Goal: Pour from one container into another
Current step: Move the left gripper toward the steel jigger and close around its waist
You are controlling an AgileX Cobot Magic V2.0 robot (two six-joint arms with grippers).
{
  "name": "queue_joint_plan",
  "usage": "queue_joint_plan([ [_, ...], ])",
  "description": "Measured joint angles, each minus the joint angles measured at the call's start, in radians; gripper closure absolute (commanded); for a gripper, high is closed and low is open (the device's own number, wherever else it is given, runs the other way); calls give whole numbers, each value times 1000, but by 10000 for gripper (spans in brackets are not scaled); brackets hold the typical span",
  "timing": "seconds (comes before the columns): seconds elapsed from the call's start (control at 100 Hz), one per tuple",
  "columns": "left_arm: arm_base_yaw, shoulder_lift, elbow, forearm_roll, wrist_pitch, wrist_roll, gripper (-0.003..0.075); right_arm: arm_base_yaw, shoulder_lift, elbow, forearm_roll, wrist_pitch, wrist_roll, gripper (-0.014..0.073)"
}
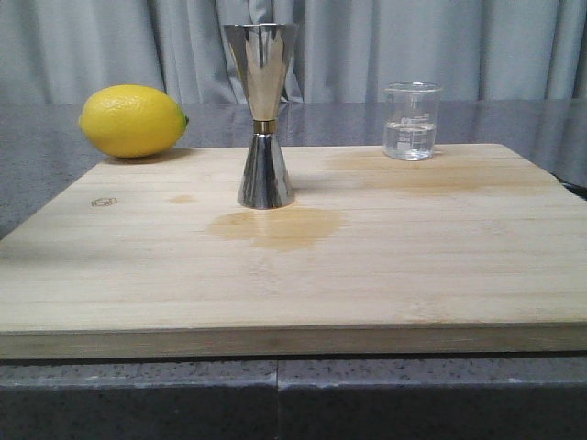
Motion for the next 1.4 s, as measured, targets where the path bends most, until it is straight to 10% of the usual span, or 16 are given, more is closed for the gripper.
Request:
queue_joint_plan([
  [0.22, 0, 21, -1, 15, -106, 0, 132, 0, 39, 0, -3, -101, 0, 93],
  [0.64, 0, 88, 210, 37, -518, -102, 155, 0, 39, 0, -3, -152, 0, 95],
  [1.08, -2, 434, 264, 374, -938, -310, 156, 0, 39, 0, -3, -136, 0, 95],
  [1.4, -2, 684, 148, 489, -995, -314, 157, 0, 39, 0, -3, -121, 0, 95],
])
